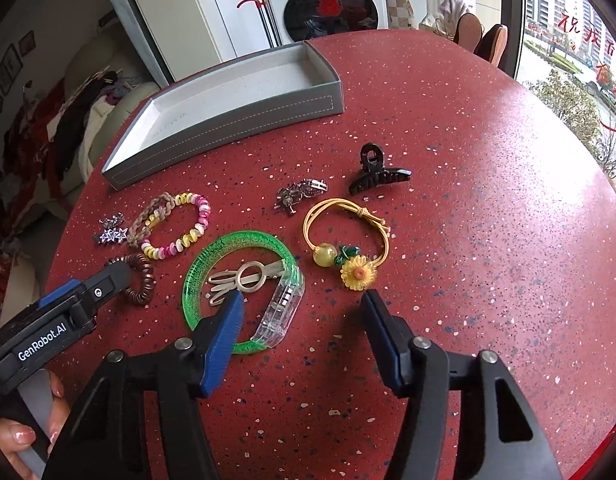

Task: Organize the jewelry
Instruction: 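Grasp the green bangle with the right tool while the left tool grasps the brown coiled hair tie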

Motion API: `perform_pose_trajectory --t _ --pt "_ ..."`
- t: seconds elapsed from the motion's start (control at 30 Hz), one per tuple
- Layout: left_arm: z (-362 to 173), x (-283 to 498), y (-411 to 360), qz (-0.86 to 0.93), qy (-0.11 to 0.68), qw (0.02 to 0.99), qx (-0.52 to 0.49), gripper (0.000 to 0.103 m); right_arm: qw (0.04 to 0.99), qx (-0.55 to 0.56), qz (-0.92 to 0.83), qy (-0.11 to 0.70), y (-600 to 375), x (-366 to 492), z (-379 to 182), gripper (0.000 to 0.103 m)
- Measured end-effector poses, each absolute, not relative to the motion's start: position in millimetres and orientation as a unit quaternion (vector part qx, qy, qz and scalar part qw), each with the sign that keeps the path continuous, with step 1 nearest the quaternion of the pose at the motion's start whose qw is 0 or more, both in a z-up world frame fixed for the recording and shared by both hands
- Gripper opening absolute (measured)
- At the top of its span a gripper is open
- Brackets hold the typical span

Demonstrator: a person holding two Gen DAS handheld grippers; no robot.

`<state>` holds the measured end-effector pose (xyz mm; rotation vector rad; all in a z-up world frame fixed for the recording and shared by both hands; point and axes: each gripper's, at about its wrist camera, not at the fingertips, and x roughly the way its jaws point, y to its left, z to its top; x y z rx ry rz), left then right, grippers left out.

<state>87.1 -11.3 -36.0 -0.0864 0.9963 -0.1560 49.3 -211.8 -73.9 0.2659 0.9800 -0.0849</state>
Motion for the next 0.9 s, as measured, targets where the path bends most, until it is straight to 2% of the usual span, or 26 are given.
perform_pose_trajectory --t 0.03,0.07,0.1,0.13,0.17,0.2,0.23,0.3,0.33,0.37,0.4,0.47,0.9 --pt "-38 88 -12 -0.072 0.479 0.874 -0.041 0.103 0.873 0.118 -0.042 0.472 -209 50 -75 0.060" --pt "-39 89 -13 -0.069 0.480 0.874 -0.039 0.100 0.873 0.107 -0.044 0.474 -207 52 -75 0.058" --pt "-41 90 -14 -0.067 0.483 0.872 -0.035 0.091 0.872 0.096 -0.046 0.477 -204 52 -74 0.056" --pt "-43 91 -14 -0.066 0.487 0.871 -0.031 0.090 0.872 0.088 -0.046 0.479 -202 52 -74 0.054" --pt "-43 91 -16 -0.063 0.482 0.874 -0.023 0.089 0.872 0.082 -0.045 0.480 -200 52 -75 0.049" --pt "-44 90 -17 -0.063 0.481 0.875 -0.017 0.083 0.872 0.075 -0.047 0.481 -199 50 -75 0.043" --pt "-44 90 -18 -0.060 0.479 0.876 -0.010 0.081 0.873 0.071 -0.045 0.481 -199 50 -75 0.039" --pt "-43 88 -20 -0.061 0.473 0.879 -0.001 0.067 0.873 0.067 -0.040 0.481 -198 48 -74 0.016" --pt "-43 88 -21 -0.064 0.470 0.880 0.003 0.061 0.873 0.067 -0.039 0.481 -199 47 -74 0.014" --pt "-42 86 -22 -0.068 0.468 0.881 0.006 0.047 0.874 0.070 -0.034 0.480 -201 47 -75 0.012" --pt "-42 86 -22 -0.073 0.468 0.881 0.008 0.044 0.874 0.074 -0.031 0.479 -202 46 -74 0.011" --pt "-41 86 -20 -0.084 0.468 0.880 0.007 0.031 0.877 0.083 -0.023 0.473 -206 43 -72 0.011" --pt "-1 79 2 -0.145 0.432 0.890 -0.024 0.031 0.894 0.131 0.011 0.429 -234 57 -31 0.011"
